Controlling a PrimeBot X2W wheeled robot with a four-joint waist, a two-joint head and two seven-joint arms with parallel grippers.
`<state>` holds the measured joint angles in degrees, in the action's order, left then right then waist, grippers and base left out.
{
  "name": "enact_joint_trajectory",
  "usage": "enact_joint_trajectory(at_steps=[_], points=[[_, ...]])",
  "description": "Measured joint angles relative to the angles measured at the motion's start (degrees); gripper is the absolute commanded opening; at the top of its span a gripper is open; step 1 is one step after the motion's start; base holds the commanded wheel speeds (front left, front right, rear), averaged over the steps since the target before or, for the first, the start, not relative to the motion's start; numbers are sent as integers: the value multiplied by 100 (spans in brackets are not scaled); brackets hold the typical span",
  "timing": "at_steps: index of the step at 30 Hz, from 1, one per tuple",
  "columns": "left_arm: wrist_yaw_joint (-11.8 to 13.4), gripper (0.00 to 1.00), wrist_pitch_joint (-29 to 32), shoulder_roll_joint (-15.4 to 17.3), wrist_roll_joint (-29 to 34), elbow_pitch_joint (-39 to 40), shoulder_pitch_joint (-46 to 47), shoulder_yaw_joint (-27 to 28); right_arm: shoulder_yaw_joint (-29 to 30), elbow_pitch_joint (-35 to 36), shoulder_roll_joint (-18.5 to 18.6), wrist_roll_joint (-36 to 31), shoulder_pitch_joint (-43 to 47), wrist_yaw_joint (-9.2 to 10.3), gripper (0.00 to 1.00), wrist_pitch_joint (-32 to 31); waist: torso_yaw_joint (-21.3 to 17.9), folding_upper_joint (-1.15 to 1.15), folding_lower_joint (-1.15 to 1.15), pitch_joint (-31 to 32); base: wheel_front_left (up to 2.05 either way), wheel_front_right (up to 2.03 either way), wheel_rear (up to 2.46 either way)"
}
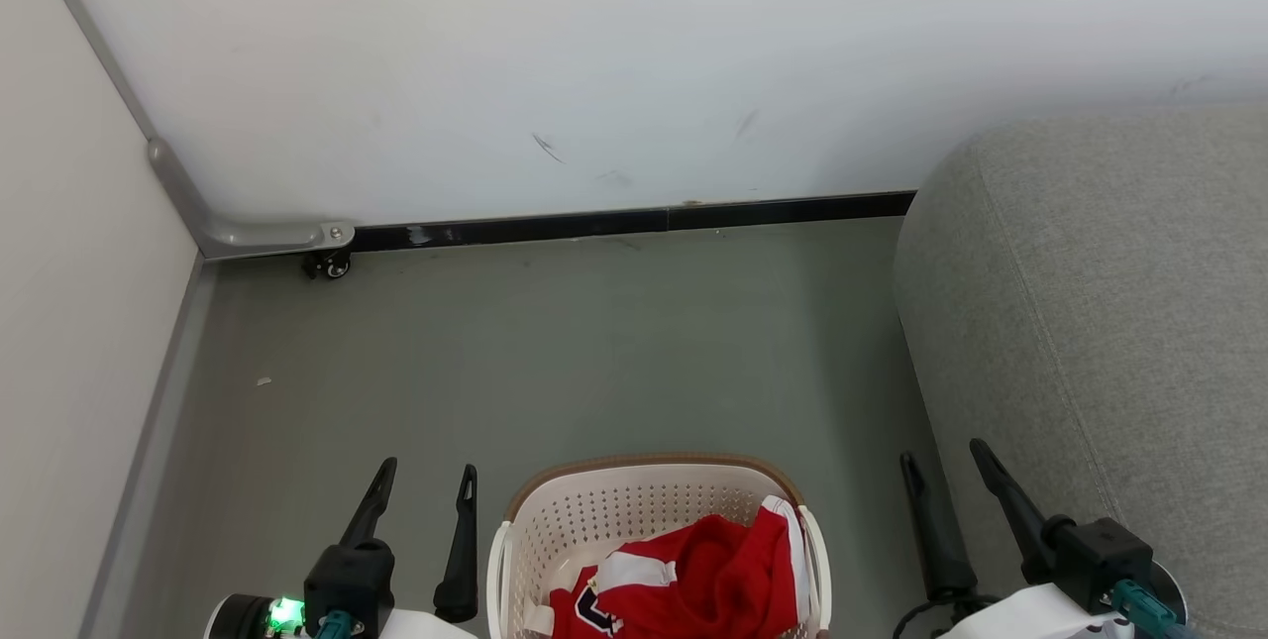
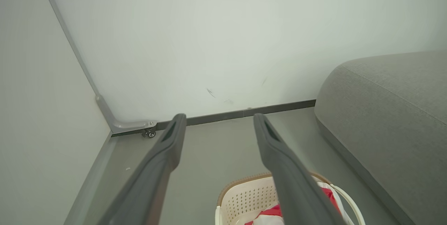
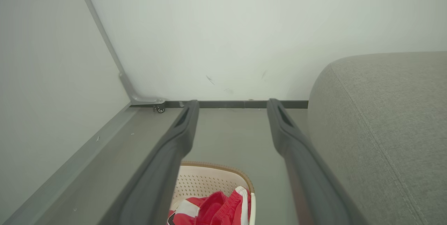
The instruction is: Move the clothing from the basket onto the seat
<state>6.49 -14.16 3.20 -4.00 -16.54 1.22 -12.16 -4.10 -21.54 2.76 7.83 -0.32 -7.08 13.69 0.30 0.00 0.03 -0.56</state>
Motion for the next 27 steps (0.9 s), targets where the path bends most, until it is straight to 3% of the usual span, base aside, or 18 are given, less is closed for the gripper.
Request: enact_joint_trajectory(at_steps=[27], points=[[-3, 100, 0, -1, -38, -108, 377, -42, 8, 16, 0, 120, -130, 0, 100, 27, -47, 0, -1, -224, 0, 0, 0]])
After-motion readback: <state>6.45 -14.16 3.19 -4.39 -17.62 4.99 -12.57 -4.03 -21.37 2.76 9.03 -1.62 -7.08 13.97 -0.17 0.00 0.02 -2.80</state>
